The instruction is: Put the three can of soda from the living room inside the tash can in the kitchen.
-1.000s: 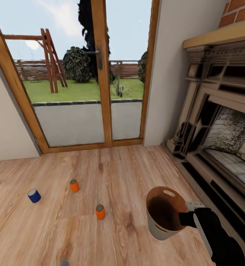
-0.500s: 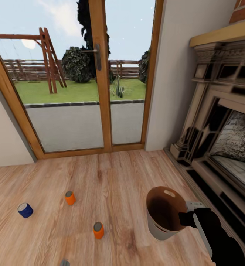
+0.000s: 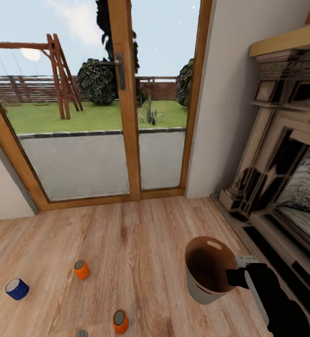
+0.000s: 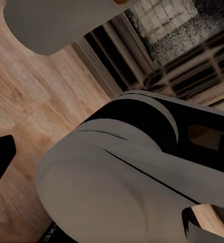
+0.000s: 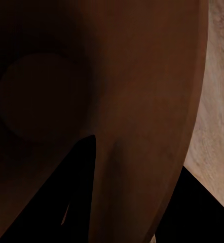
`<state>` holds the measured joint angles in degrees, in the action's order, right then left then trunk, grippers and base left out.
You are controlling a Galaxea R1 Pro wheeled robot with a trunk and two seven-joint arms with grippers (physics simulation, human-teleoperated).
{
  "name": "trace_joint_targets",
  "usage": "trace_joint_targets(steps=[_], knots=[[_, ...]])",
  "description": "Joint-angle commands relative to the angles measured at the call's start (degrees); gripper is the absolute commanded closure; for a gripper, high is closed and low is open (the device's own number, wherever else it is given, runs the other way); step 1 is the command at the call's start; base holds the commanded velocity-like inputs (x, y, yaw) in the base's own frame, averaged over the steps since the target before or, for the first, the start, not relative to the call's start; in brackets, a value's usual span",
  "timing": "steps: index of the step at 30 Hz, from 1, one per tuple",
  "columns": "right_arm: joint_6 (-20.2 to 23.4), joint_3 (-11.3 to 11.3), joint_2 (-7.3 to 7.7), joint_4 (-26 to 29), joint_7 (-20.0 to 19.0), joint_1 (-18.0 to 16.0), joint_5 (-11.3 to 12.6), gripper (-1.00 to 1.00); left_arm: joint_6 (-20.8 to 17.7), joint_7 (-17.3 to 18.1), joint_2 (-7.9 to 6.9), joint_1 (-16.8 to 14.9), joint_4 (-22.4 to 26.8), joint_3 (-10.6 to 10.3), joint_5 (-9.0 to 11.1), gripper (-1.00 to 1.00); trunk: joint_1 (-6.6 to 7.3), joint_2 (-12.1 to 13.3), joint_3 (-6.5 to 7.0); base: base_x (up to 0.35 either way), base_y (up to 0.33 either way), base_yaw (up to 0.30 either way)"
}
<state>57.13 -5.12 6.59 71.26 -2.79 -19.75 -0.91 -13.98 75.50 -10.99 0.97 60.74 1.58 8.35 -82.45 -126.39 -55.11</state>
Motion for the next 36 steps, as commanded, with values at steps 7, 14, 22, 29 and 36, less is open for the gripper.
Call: trace_joint_targets(steps=[7,14,22,29,36], knots=[[0.0,0.0,0.0,0.0,0.0,0.0,0.7,1.0,0.0,-10.0,0.23,0.0,1.3,-0.4,0.0,-1.0,0.0,0.0,0.01,0.012,0.0,0.0],[0.0,0.0,0.0,0.0,0.0,0.0,0.7,1.0,-0.2,-47.5,5.52,0.0,6.0,-0.8,0.5,-1.0,0.0,0.0,0.01,0.001,0.0,0.0],[0.0,0.0,0.0,0.0,0.0,0.0,0.7,1.0,-0.2,-62.5,10.15,-7.1,-2.0,-0.8,0.3,-1.0,0.0,0.0,0.01,0.0,0.0,0.0],[0.0,0.0,0.0,-0.1,0.0,0.0,0.7,1.0,0.4,-67.0,10.95,-19.9,-19.7,-0.8,0.3,-1.0,0.0,0.0,0.01,0.0,0.0,0.0],[0.0,0.0,0.0,-0.7,0.1,0.0,0.7,1.0,1.1,-69.2,11.44,-21.9,-22.1,-0.7,0.3,-1.0,0.0,0.0,0.01,0.0,0.0,0.0]])
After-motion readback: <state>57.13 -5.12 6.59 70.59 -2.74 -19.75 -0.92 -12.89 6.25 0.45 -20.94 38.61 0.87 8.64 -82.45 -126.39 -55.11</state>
